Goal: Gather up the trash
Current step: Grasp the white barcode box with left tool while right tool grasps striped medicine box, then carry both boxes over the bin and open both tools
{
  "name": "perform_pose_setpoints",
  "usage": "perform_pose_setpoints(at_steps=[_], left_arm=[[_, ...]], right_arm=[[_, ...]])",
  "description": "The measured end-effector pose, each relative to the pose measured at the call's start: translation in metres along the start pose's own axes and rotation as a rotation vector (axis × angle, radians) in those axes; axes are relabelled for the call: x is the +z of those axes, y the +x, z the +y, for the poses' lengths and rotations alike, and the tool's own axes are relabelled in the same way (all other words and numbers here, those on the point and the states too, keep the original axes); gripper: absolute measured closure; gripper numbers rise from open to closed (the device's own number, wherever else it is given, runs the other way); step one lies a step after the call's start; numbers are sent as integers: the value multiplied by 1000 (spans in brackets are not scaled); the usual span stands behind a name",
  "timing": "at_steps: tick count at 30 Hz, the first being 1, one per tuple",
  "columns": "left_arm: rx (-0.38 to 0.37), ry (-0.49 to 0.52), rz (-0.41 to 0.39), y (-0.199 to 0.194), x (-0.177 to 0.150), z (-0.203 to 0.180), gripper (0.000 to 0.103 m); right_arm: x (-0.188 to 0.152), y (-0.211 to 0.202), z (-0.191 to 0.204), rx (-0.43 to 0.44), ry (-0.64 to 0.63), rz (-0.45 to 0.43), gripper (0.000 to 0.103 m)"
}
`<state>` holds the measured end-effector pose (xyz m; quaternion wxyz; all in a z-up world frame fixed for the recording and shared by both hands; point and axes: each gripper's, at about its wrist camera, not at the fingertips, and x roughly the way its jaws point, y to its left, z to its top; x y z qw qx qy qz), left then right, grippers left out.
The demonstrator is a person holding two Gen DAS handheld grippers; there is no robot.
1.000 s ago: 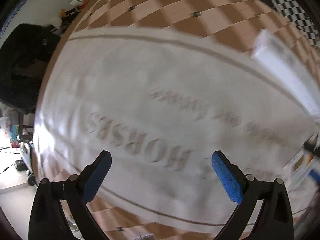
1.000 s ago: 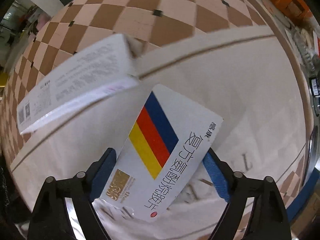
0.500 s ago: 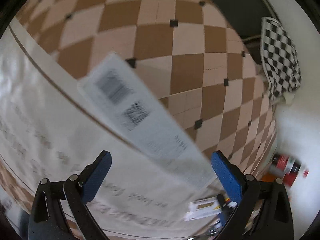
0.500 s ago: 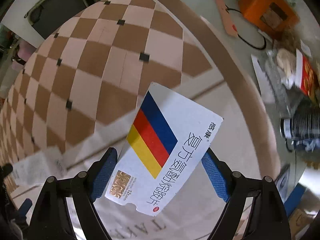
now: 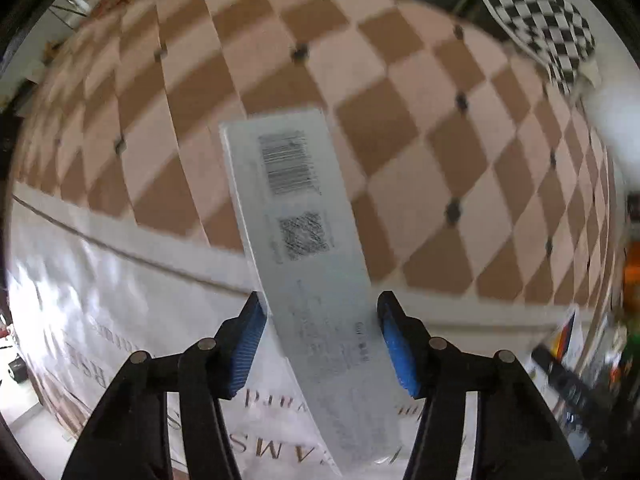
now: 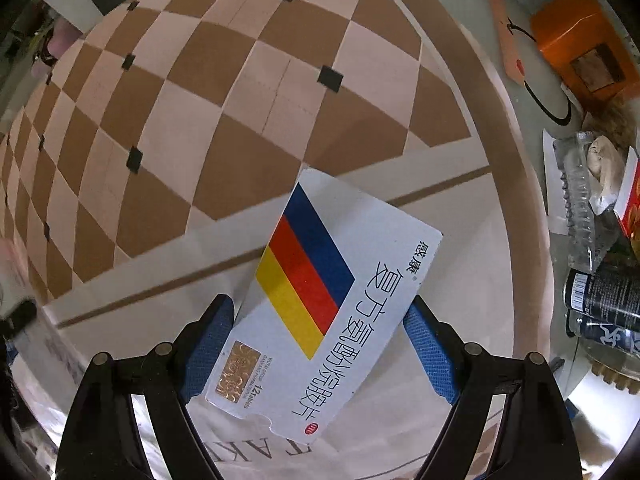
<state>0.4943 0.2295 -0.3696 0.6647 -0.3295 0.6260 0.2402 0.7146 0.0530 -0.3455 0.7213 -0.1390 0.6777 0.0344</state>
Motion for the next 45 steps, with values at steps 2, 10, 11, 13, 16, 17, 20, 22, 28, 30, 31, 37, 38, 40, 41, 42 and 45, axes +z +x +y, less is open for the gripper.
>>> perform_pose_setpoints(at_steps=[2, 10, 11, 13, 16, 17, 20, 22, 28, 30, 31, 37, 38, 40, 41, 42, 45], left_arm=[[-10, -22, 18, 7, -6, 6, 44], [43, 86, -75, 11, -29, -15, 58], [56, 116, -102, 8, -35, -16, 58], [73, 151, -141, -2, -51, -15, 58], [88, 192, -215, -24, -71, -8, 58], [94, 200, -240, -32, -80, -3, 58], [98, 222, -300, -56, -101, 8, 58], [96, 235, -342, -74, -118, 24, 58], [66, 265, -434, -122, -177, 71, 58], [48, 269, -461, -133, -203, 91, 58], [37, 272, -471, -136, -217, 100, 58], [-19, 324, -502, -151, -311, 156, 58], [-28, 332, -498, -151, -325, 165, 58], [-42, 351, -486, -151, -356, 184, 58], [-46, 357, -478, -150, -369, 191, 58], [-55, 362, -462, -146, -381, 198, 58], [-67, 373, -418, -134, -410, 211, 58]], right_arm=[[2, 3, 3, 4, 54, 7, 15], [-3, 12, -15, 102, 185, -6, 18], [-8, 11, -10, 104, 170, -10, 18], [-25, 5, -5, 114, 157, -31, 18], [-47, -15, 13, 144, 120, -94, 18], [-54, -20, 16, 156, 103, -110, 18], [-83, -40, 29, 187, 47, -180, 18], [-109, -55, 34, 205, 16, -221, 18], [-230, -103, 16, 259, -70, -329, 19], [-266, -114, 11, 275, -90, -353, 19], [-293, -123, 13, 282, -92, -362, 19], [-440, -141, 10, 304, -99, -398, 19], [-466, -140, 10, 306, -98, -396, 19], [-511, -138, 9, 311, -91, -381, 19], [-531, -134, 8, 316, -89, -370, 19], [-552, -129, 9, 317, -90, -356, 19], [-598, -113, 8, 323, -88, -320, 19]])
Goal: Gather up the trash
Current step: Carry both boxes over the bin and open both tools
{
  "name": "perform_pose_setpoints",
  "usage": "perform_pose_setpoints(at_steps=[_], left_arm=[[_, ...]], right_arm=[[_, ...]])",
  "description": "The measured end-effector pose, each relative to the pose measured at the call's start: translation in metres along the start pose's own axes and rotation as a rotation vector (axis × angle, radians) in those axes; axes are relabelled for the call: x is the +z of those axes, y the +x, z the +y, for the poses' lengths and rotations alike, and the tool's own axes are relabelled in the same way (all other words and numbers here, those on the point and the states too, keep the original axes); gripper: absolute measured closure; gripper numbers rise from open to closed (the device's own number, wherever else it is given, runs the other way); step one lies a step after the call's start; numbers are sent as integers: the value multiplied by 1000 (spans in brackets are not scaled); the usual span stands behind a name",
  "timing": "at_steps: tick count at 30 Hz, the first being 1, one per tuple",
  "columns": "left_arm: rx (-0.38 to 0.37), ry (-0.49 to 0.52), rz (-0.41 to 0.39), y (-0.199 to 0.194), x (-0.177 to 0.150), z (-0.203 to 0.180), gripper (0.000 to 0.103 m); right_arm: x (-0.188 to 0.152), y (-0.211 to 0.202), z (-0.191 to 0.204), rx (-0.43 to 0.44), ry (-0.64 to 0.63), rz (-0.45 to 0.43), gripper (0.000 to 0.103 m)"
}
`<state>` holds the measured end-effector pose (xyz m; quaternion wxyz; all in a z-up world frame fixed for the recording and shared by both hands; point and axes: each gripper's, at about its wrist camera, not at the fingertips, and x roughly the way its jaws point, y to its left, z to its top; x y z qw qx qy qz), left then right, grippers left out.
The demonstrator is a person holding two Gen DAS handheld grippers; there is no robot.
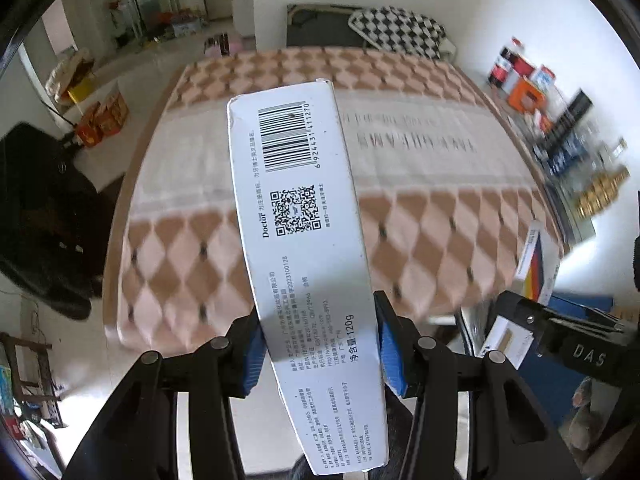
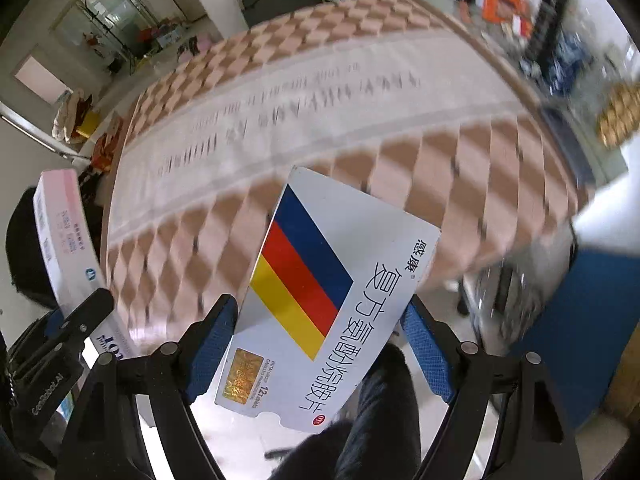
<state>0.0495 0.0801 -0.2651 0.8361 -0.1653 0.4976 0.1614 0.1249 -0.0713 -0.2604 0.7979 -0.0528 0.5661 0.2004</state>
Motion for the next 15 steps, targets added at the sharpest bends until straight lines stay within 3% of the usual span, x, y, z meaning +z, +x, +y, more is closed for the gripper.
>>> perform_pose_setpoints(at_steps=[8, 15], left_arm=[[-9, -18, 133, 33, -85, 3, 58], [-59, -94, 334, 137, -141, 12, 58]], right_arm=[[-102, 47, -27, -1, 4, 136, 19], [-164, 154, -66, -7, -4, 299, 19]])
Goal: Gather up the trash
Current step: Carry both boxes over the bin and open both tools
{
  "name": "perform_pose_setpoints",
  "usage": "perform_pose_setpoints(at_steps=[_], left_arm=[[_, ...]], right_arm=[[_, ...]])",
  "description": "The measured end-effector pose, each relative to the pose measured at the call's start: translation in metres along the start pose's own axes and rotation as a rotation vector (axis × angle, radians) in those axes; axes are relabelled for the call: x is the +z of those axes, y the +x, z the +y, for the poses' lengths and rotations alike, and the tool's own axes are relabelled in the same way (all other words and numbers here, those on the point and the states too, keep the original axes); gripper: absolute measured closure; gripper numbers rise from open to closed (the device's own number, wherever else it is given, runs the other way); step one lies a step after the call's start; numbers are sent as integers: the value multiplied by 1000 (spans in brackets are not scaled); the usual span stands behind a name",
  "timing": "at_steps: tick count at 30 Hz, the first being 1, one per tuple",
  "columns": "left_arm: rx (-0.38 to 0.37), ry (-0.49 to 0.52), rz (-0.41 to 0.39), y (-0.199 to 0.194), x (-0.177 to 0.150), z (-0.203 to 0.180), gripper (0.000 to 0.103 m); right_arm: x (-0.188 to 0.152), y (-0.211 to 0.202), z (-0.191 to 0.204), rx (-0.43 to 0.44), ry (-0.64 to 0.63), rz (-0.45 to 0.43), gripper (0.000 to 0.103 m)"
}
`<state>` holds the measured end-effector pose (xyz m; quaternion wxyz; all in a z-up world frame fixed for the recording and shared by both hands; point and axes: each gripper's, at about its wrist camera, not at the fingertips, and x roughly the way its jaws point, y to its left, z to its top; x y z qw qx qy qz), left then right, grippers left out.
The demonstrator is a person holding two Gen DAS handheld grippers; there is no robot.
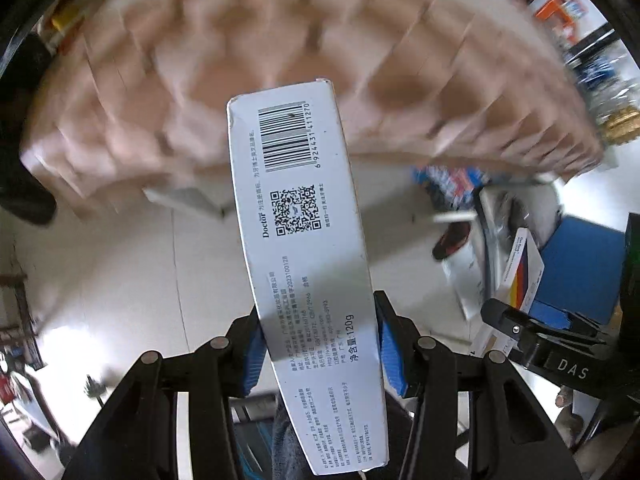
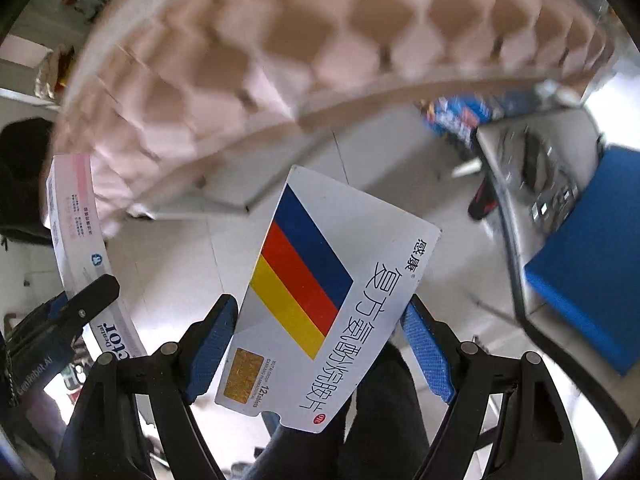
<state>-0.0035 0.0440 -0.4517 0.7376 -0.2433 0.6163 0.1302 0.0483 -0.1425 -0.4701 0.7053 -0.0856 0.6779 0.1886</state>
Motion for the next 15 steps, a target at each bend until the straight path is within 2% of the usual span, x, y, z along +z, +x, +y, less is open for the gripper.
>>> perform_pose_setpoints(at_steps=[7, 14, 15], left_arm=[[-115, -109, 207, 168, 11, 31, 57], [-185, -91, 318, 298, 17, 40, 55], [-182, -90, 326, 308, 15, 44, 51]], right_arm=[[3, 145, -32, 9, 9, 124, 19], [13, 261, -40, 24, -8, 193, 19], [14, 273, -40, 22, -12, 198, 19]])
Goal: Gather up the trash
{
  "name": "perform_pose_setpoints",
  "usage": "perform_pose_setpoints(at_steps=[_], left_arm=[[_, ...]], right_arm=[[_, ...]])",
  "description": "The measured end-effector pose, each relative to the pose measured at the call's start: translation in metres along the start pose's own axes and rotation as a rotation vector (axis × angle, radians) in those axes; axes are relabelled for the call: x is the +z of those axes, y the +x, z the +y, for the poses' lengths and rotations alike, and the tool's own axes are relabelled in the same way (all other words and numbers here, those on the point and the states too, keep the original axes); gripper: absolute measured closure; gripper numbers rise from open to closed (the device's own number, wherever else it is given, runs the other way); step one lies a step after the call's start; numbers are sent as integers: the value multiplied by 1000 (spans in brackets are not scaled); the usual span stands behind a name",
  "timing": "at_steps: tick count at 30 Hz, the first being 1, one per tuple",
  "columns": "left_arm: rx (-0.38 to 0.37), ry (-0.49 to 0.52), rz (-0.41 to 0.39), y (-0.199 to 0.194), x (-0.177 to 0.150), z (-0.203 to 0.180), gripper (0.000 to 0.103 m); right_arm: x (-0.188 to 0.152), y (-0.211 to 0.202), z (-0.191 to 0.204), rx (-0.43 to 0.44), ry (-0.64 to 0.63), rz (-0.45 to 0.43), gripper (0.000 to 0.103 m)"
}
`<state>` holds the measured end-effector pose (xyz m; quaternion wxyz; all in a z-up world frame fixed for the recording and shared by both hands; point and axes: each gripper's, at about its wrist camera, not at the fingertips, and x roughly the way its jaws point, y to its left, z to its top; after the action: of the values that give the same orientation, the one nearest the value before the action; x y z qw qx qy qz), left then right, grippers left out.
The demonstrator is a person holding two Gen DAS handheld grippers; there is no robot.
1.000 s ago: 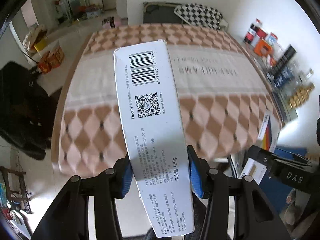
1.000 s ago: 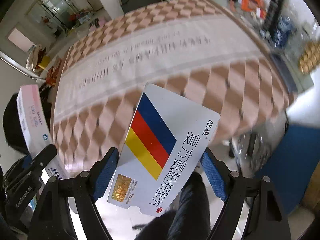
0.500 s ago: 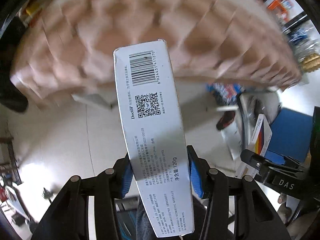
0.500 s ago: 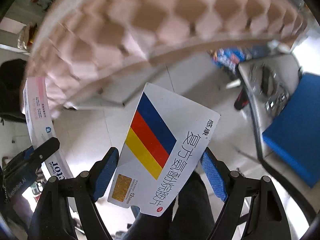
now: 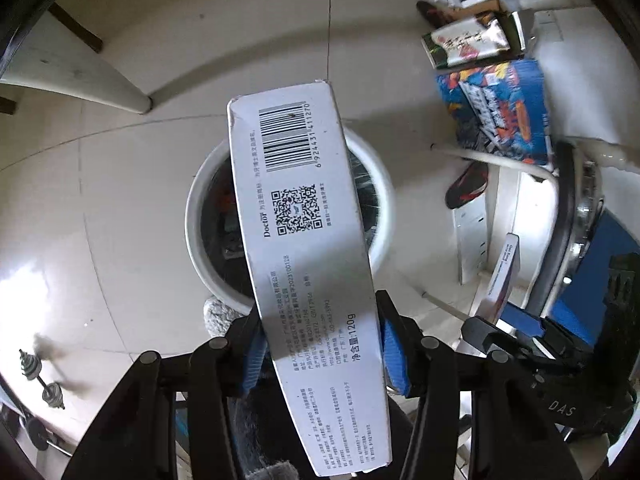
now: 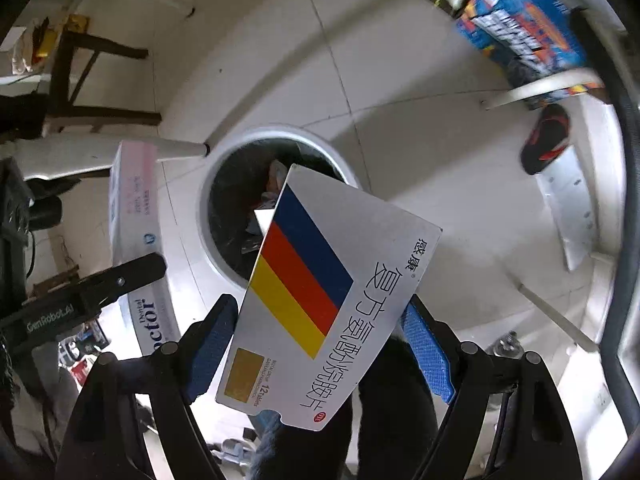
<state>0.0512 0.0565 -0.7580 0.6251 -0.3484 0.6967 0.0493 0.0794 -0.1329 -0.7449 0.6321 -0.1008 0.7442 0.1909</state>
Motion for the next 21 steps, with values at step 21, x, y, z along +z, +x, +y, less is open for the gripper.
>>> perform_pose_setpoints(at_steps=[21], left_arm=[[220, -113, -231, -44, -71, 64, 4]], right_arm=[[-7, 25, 52, -47, -79, -48, 0]])
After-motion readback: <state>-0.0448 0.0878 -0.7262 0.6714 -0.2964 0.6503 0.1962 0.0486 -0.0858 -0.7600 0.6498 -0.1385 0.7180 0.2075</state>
